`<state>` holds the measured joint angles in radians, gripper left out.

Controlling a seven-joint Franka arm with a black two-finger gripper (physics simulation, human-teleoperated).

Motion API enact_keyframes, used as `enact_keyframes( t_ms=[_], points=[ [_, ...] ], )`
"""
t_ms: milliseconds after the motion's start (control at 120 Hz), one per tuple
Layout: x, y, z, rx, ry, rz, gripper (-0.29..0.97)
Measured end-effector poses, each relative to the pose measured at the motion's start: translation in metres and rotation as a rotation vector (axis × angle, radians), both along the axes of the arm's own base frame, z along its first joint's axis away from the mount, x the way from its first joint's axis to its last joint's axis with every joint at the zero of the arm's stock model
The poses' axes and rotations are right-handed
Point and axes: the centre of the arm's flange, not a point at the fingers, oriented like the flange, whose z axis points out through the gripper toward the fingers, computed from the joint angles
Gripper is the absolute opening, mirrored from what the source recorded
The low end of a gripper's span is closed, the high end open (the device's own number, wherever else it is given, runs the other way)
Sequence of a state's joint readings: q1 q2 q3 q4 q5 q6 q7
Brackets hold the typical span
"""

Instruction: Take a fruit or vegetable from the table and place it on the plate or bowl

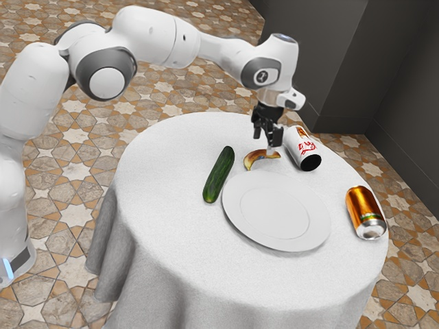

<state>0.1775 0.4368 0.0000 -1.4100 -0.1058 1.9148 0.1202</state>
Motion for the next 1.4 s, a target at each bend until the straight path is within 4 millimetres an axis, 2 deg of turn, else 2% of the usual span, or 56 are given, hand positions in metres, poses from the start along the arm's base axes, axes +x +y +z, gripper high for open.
enact_keyframes(
  t_ms=[142, 642, 1292, 1400],
  points=[
    [0.000, -0.001, -0.011, -0.007, 0.017, -0.010, 0.68],
    [-0.003, 0.005, -0.030, -0.019, 0.047, -0.018, 0.68],
    [-0.003, 0.010, -0.034, -0.018, 0.050, -0.022, 0.68],
    [-0.003, 0.010, -0.040, -0.020, 0.058, -0.022, 0.68]
  ],
)
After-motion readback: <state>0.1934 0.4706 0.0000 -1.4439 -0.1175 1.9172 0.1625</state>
